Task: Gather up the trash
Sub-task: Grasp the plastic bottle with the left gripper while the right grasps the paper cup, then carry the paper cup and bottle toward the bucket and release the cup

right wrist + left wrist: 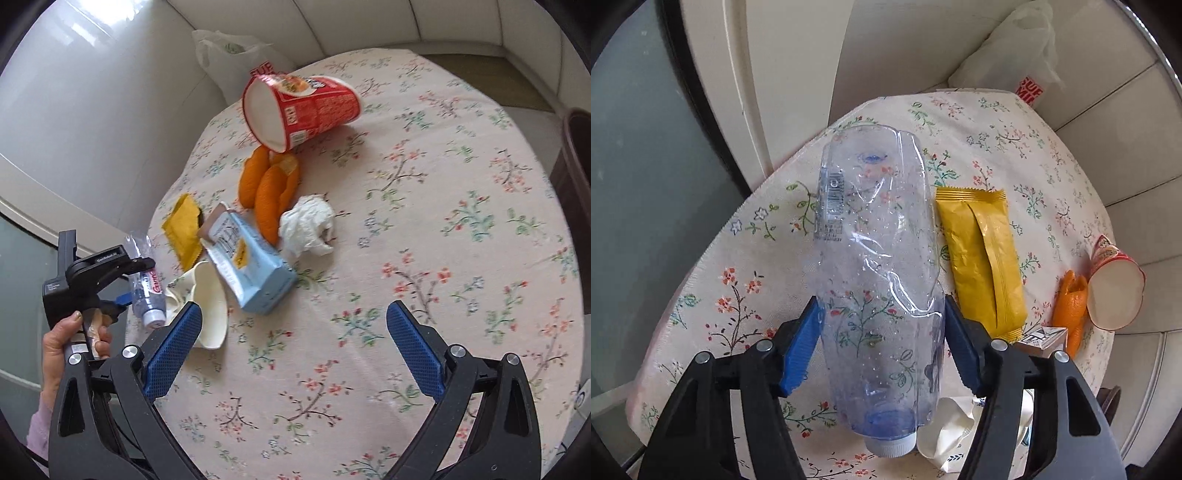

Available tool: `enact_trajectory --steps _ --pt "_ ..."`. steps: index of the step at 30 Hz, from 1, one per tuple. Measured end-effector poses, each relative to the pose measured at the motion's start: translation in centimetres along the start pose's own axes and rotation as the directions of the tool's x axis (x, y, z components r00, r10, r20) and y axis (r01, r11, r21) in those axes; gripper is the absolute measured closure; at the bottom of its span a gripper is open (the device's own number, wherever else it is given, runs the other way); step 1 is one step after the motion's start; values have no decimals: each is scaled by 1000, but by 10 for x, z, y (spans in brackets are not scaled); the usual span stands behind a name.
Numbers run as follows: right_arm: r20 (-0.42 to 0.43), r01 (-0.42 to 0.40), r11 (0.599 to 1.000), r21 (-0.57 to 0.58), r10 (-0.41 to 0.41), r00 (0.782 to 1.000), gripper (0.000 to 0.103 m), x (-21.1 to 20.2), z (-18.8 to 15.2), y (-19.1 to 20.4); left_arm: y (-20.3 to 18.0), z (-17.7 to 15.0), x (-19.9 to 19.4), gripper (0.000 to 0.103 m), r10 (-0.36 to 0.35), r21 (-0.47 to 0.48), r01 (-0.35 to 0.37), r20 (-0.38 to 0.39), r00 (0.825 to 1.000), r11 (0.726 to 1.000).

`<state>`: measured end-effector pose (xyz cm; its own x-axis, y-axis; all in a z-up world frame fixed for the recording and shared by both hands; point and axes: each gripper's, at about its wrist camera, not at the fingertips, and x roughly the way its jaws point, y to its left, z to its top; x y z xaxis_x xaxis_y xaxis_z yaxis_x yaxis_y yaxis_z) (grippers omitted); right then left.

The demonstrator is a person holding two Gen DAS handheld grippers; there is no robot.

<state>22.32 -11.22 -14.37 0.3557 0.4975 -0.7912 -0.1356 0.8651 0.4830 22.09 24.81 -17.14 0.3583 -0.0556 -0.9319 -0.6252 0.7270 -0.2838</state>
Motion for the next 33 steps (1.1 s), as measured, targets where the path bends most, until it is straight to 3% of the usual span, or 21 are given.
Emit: enact_trajectory --steps 2,5,8,11,17,19,22,26,33 --pt "-25 -74 997 18 74 997 8 13 1 5 -9 -1 -14 40 -2 63 -1 50 999 998" --pt "-83 -200 977 71 206 975 23 34 2 11 -27 -8 -47 40 -44 174 21 132 990 985" --pt "-118 -275 958 81 283 952 36 53 2 24 -48 -16 -77 40 -89 272 25 226 970 962" --pt "-148 -326 943 63 332 932 40 66 0 42 -59 -26 -106 40 -150 335 45 294 944 941" --pt "-184 -339 941 -7 332 925 52 81 -4 72 -71 -38 -129 40 -192 411 34 349 917 911" --pt "-200 -328 945 -21 317 927 64 89 -5 78 -67 -39 -130 40 -199 413 42 345 917 910" --pt "-219 -306 952 -24 294 930 95 98 -6 81 -63 -39 -132 40 -201 409 50 333 921 911" --pt "-207 -312 949 -45 296 932 100 95 -9 88 -65 -35 -132 40 -194 400 48 333 923 915" --pt "-123 -292 951 -105 279 952 101 53 -3 85 -76 -44 -131 40 -211 404 62 337 917 913"
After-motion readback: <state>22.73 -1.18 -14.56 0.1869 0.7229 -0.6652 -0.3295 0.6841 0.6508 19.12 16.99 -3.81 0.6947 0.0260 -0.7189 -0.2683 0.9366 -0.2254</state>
